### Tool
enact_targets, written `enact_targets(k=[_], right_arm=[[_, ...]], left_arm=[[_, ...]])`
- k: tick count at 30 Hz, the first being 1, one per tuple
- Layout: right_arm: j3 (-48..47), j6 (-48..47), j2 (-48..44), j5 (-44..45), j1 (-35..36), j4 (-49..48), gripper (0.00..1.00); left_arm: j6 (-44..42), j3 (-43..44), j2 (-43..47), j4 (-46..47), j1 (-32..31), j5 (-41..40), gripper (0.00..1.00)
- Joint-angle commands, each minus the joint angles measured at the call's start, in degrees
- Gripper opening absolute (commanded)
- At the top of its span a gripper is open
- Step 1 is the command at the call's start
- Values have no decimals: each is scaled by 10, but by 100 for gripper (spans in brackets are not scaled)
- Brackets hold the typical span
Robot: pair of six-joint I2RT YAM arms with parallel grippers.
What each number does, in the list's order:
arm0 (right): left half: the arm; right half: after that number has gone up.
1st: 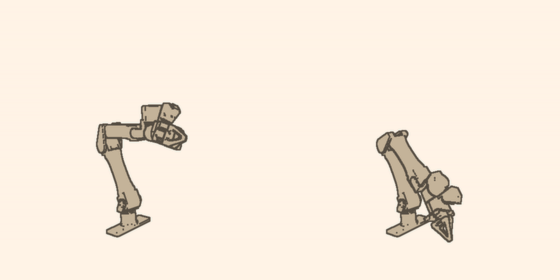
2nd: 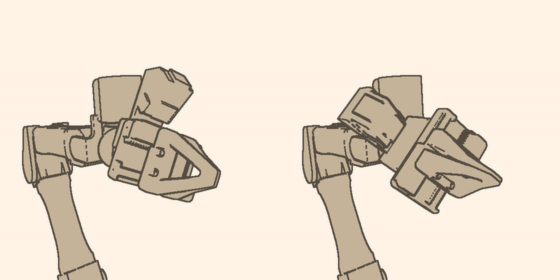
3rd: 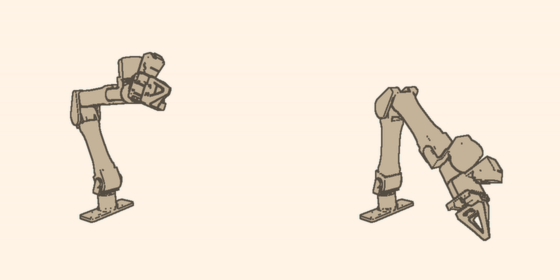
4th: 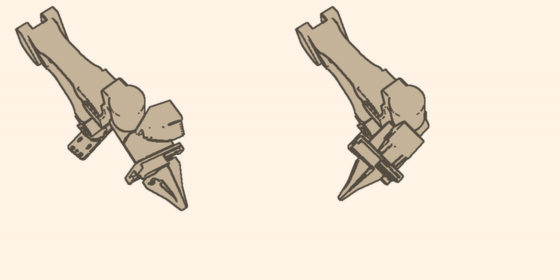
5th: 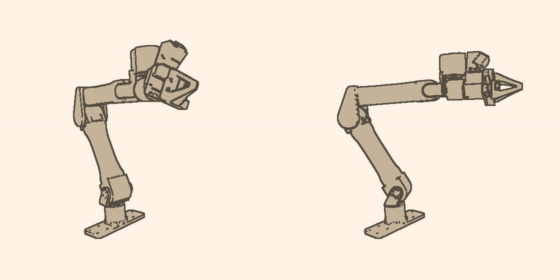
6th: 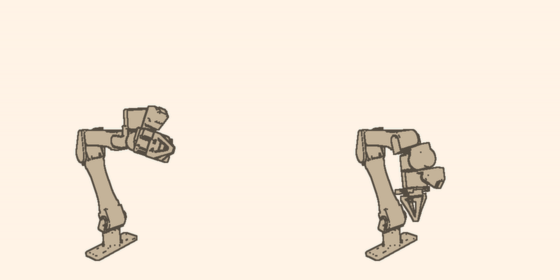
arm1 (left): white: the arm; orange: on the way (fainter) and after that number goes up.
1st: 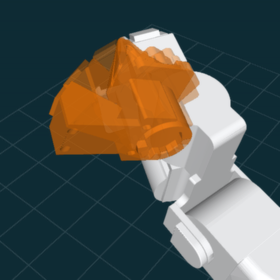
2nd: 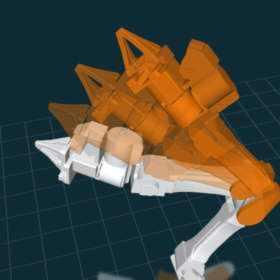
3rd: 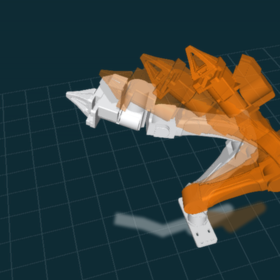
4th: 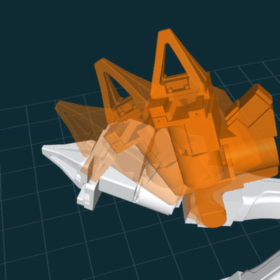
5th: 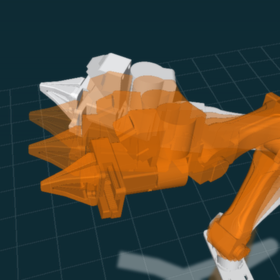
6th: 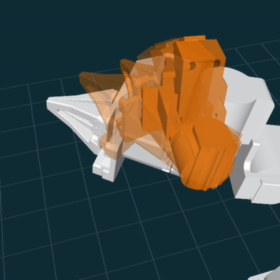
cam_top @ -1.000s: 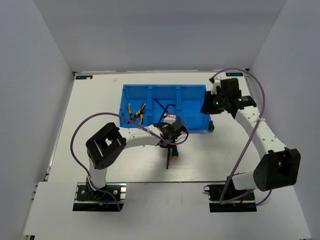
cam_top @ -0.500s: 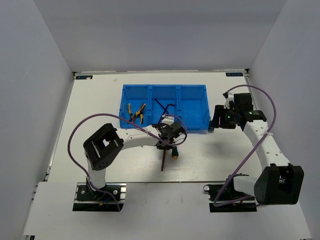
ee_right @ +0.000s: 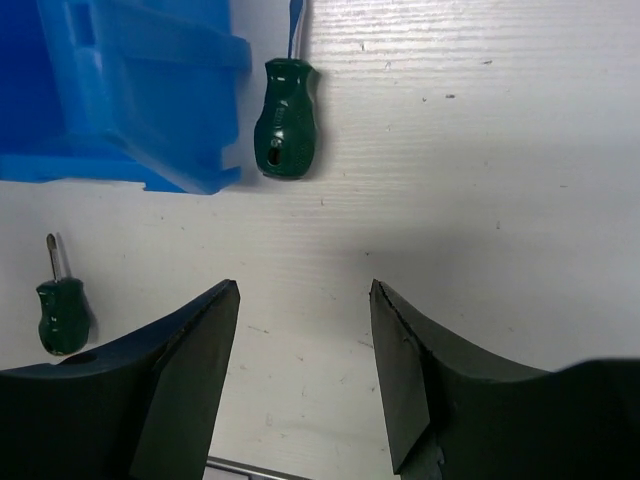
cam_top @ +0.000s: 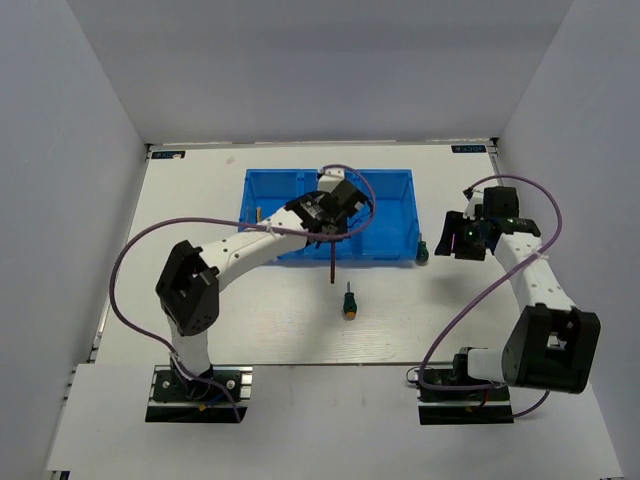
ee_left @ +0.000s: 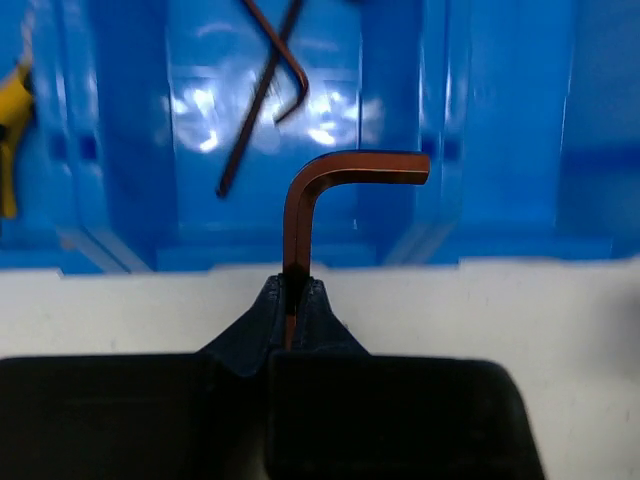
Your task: Sort the tools into containers
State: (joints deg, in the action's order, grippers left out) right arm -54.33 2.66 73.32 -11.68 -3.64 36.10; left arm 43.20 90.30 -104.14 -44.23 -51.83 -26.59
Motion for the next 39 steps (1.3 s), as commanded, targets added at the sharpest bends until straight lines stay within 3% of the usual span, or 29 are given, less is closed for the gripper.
enact_targets(k=[1, 9, 12, 16, 19, 26, 33, 39], right_arm=[[-27, -24, 52, -29, -8, -10, 61], [-79, -32, 176, -49, -6, -47, 64], [-98, -15, 206, -48, -6, -56, 65], [-112, -6, 234, -49, -4, -60, 65], [-116, -1, 246, -55, -3, -66, 65], [-133, 6, 267, -62, 5, -67, 65], [-141, -5, 285, -48, 34, -64, 65], [-120, -6, 287, 2, 62, -55, 64]], left_arm=[[-29, 64, -40, -21, 33, -45, 0], [-116, 250, -187, -35, 103, -28, 0], [-124, 326, -224, -53, 118, -22, 15], [-131, 334, -235, -46, 135, -4, 50], [-131, 328, -229, -41, 135, 1, 58], [-176, 224, -108, -2, 120, 27, 60], [-251, -30, 93, 51, 74, 194, 60], [-203, -169, 171, 50, 9, 229, 65]])
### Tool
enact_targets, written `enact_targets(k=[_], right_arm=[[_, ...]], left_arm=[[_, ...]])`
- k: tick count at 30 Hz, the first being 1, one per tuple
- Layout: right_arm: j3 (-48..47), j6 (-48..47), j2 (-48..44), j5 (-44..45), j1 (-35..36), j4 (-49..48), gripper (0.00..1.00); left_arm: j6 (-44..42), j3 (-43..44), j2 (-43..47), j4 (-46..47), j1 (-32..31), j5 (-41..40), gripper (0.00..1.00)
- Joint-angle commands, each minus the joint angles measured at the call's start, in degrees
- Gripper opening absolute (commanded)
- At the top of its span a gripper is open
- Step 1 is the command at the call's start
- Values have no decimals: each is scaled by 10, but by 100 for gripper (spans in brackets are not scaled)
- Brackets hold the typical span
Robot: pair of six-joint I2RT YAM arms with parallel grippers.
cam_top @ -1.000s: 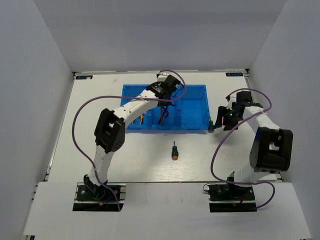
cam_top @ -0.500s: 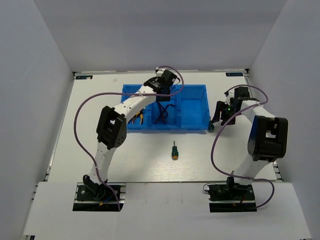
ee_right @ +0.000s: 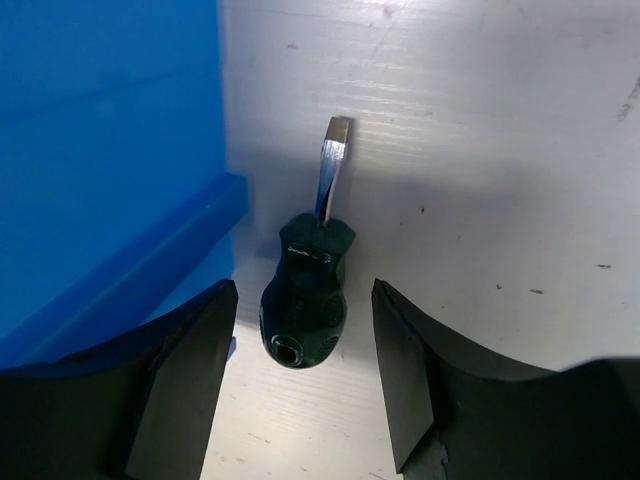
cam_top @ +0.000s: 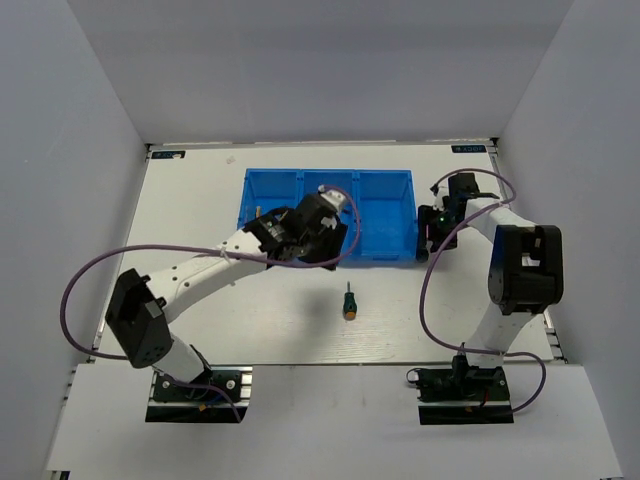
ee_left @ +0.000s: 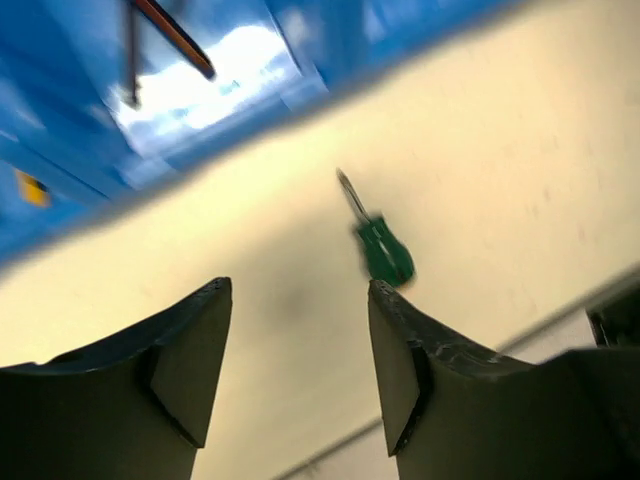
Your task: Sort the tools into containers
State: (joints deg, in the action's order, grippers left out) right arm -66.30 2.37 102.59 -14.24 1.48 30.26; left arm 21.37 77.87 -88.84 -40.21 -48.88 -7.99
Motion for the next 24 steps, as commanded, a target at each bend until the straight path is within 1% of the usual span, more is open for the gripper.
enact_targets(k=[1, 3, 4, 7, 8, 10, 11, 12, 13, 14, 16, 17, 18, 20, 21, 22, 23, 24], right_arm=[[10, -3, -9, 36, 15, 2, 62], [24, -3, -16, 73, 23, 1, 58], [26, -2, -14, 83, 25, 4, 52], [30, 3, -15, 108, 29, 10, 38], [31, 7, -14, 115, 29, 13, 28], [28, 14, -18, 127, 28, 18, 16], [25, 14, -20, 132, 27, 20, 6], [24, 15, -31, 137, 26, 22, 0], [22, 5, -39, 158, 21, 21, 0], [21, -6, -46, 166, 20, 21, 0], [7, -17, -83, 191, 9, 19, 0], [6, -22, -92, 199, 5, 18, 0], [1, -45, -126, 206, -1, 12, 0], [-13, -62, -148, 209, -7, -5, 0], [-19, -72, -177, 194, -8, -16, 0], [-27, -78, -187, 178, -8, -23, 0], [-30, -82, -211, 120, -9, -31, 0], [-33, -101, -215, 57, -8, -30, 0]], left_arm=[[37, -57, 25, 17, -29, 43, 68], [53, -72, 25, 31, -52, 30, 71], [60, -72, 13, 31, -59, 30, 72], [79, -57, -30, 50, -84, 13, 73], [89, -40, -44, 50, -90, -1, 73], [104, -19, -87, 50, -103, -6, 74], [109, -18, -98, 56, -103, -6, 76], [109, -18, -105, 78, -108, -6, 76], [117, -18, -116, 87, -108, 0, 77], [117, -13, -121, 93, -108, 0, 81], [123, -2, -135, 99, -114, 5, 82], [123, -2, -142, 90, -114, 5, 82], [123, 8, -155, 83, -119, 5, 82], [135, 19, -161, 55, -125, -8, 82], [135, 19, -168, 55, -125, -13, 82], [144, 19, -168, 46, -125, -13, 82], [150, 19, -168, 46, -125, -13, 82], [150, 19, -168, 41, -125, -13, 82]])
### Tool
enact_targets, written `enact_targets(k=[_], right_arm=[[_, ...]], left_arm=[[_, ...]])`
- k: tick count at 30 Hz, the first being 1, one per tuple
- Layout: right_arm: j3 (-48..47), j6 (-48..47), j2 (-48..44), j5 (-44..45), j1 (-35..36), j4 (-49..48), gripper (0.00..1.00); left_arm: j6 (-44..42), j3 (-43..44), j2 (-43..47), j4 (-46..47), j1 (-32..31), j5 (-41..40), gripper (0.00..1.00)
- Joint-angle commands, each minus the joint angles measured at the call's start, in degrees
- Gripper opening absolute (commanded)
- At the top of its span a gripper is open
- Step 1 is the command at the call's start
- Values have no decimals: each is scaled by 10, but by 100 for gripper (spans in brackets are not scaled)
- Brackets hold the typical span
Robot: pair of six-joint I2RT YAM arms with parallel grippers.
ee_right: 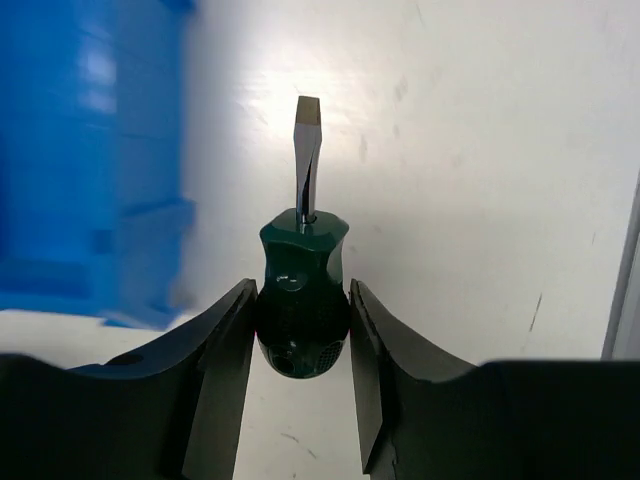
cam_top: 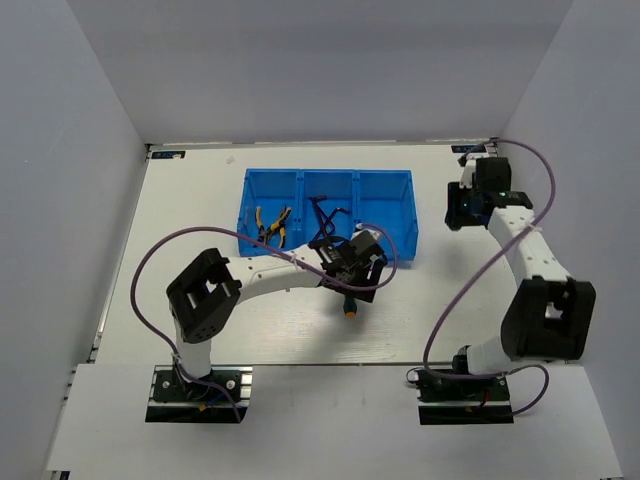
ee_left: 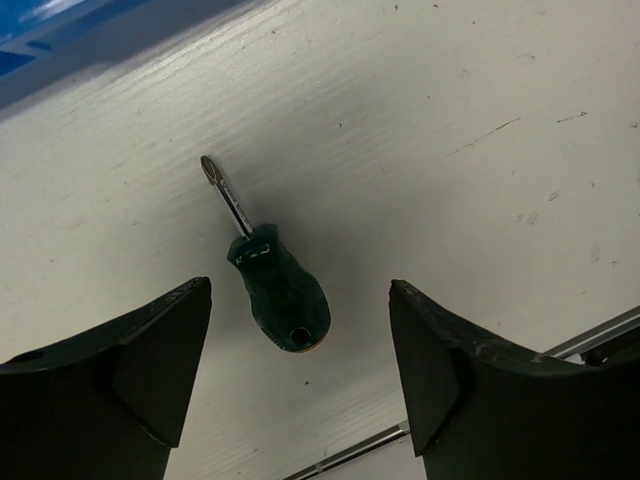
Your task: Sort the tools into containers
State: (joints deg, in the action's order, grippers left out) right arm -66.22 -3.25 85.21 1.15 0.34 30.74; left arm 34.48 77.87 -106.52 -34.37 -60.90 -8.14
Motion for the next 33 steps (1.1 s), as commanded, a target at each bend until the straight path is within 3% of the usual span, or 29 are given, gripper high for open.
enact_targets(k=[1, 2, 5, 12, 16, 17, 19, 20, 22, 33], right_arm=[[-41, -51, -45, -131, 3, -32, 0], [-51, -55, -42, -220, 13, -24, 0], [-95, -62, 5, -288, 41, 17, 0], [-174, -44, 109, -223, 95, 60, 0], [-198, -43, 142, -206, 111, 71, 18], [-201, -44, 145, -203, 115, 71, 31], [-204, -46, 144, -197, 119, 74, 41], [-205, -45, 143, -197, 119, 73, 52], [-205, -45, 136, -202, 119, 76, 60], [-195, -12, 41, -193, 103, 83, 61]], left_arm=[[24, 19, 2, -23, -10, -12, 82], [30, 19, -5, -23, -10, -12, 82], [42, 12, -11, -28, -16, -12, 82], [59, -13, -11, -28, -26, -17, 82], [66, -13, -21, -28, -26, -23, 81], [66, -13, -28, -28, -26, -29, 81], [66, -13, -35, -28, -26, -29, 79], [66, -7, -35, -28, -26, -29, 79], [66, -7, -50, -28, -26, -29, 78], [60, 4, -79, -28, -26, -35, 45]])
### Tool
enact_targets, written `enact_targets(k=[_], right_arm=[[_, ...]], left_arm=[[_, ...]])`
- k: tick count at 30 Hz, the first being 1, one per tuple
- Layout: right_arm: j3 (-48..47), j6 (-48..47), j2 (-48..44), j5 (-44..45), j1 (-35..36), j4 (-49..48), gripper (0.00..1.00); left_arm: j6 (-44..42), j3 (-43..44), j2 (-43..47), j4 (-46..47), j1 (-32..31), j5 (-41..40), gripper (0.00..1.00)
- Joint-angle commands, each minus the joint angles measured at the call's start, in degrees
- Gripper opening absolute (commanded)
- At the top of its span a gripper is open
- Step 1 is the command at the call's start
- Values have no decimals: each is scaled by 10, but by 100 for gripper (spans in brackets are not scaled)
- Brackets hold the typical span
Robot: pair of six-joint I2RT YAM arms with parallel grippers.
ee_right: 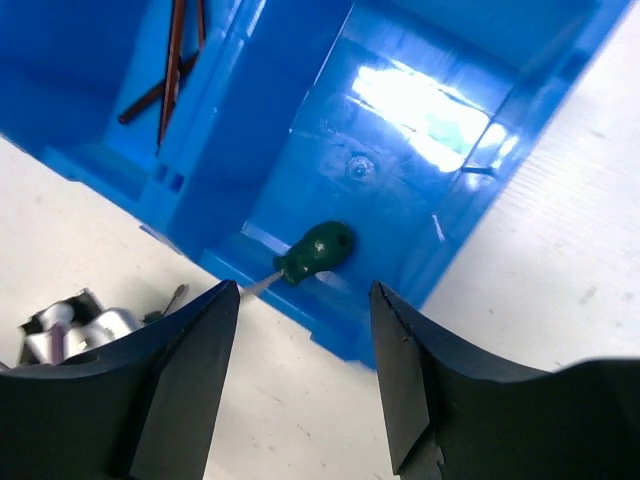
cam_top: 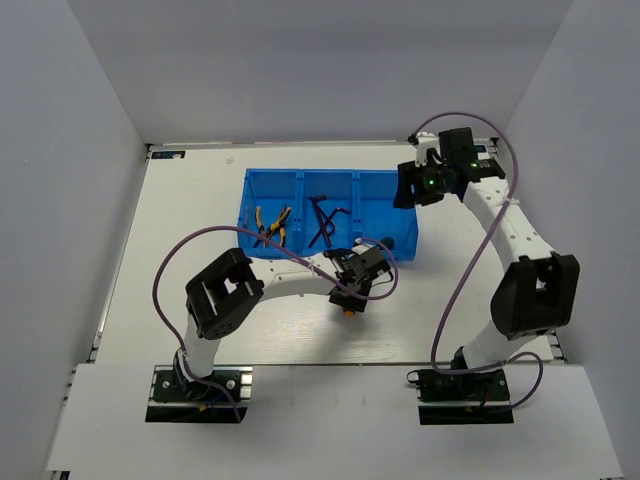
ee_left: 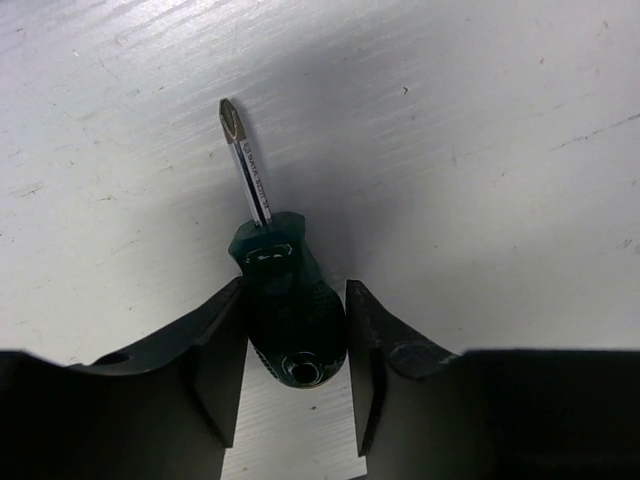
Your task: Sort the tools into containers
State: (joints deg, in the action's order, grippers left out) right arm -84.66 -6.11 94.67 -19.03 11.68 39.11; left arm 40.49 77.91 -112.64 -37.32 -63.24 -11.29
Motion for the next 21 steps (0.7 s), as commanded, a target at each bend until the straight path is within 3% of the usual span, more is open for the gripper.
enact_targets(k=[1, 6, 8, 10, 12, 16, 21], right_arm=[[-4, 20, -62, 11, -13, -2, 61], [63, 20, -119, 28, -49, -7, 61], [84, 13, -135, 46, -61, -4, 65], [102, 5, -148, 99, -80, 9, 78], [141, 0, -165, 126, -105, 9, 76], [215, -1, -190, 141, -146, 4, 0], [271, -3, -208, 122, -175, -10, 1]], left_arm=[[0, 4, -18, 1, -3, -3, 41], [-12, 10, -16, 1, -3, -3, 14], [-18, 36, 4, 1, -3, -3, 9], [-28, 80, 18, -5, -3, -9, 5], [-46, 130, 30, -13, -3, -16, 5], [-75, 226, 19, -30, 13, -41, 4], [-110, 425, -87, -114, 24, -101, 4]])
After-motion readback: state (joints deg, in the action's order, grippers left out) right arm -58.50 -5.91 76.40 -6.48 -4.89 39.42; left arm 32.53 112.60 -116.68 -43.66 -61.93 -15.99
